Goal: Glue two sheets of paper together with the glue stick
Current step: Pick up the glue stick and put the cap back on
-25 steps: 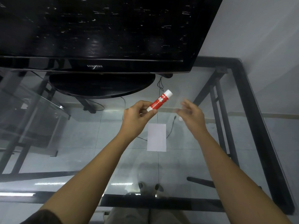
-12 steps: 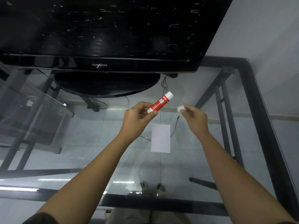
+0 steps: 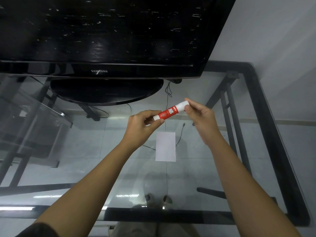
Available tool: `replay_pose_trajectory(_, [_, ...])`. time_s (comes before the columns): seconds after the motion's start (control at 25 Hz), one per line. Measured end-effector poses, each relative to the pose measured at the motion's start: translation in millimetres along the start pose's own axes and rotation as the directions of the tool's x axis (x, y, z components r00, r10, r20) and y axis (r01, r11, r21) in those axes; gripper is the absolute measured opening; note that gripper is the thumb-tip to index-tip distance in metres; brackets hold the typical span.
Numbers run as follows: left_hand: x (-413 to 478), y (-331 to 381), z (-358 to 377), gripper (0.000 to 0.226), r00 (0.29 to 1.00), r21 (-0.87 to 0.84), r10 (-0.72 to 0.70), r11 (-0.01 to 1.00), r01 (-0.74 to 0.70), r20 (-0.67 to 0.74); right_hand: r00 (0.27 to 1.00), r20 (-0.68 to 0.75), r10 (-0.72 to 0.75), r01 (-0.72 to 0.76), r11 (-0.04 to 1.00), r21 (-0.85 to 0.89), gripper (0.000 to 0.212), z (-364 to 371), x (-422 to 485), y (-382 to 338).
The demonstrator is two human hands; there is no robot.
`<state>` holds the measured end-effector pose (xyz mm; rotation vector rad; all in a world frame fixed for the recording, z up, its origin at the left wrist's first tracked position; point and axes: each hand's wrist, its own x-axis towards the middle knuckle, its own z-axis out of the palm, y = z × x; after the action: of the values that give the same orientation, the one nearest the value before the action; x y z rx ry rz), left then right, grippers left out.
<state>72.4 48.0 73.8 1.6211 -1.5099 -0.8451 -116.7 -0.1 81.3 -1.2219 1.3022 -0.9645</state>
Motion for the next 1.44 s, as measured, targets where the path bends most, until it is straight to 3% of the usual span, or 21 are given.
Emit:
replay_pose_trajectory(0.12, [0.1,-0.2,0.9,0.035,1.000,0.006,0.002,1.000,-0.002,0.012,0.999,0.041,-0.018,0.023,0.993,-0.120,0.034,-5.8,3.0,-2.8])
replay_pose_trajectory(0.28, [0.7,2.1,4.3,0.037,1.000,-0.001,-0.005,1.000,0.005,0.009,0.998,0.053,-0.030,0.038,0.987,-0.155,0.034,-4.1,2.9,-2.4])
replay_pose_trajectory(0.92, [-2.6,-7.8,16.3,0.036,0.999,-0.041,-0.044,0.998,0.043,-0.025,0.998,0.061,-0.002,0.008,0.995,-0.099,0.031,-0.5,3.6,14.1])
replay_pose_trajectory(1.12, [5.1,-4.3,29.4,0.033,0.997,-0.083,-0.049,0.996,0.044,-0.059,1.000,-0.023,0.020,-0.020,1.000,0.000,0.044,4.4,3.5,12.0])
replay_pose_trajectory(1.32, [5.7,-9.7,44.6,0.033,1.000,-0.131,-0.009,0.991,0.006,-0.024,0.994,0.064,0.092,-0.096,0.994,0.060,0.010,10.8,4.4,20.4])
replay_pose_trajectory(1.44, [-4.7,-32.0,49.4,0.044,0.998,0.034,-0.036,0.999,0.034,0.056,0.995,-0.021,0.095,-0.096,0.992,-0.085,0.006,6.0,10.4,31.6])
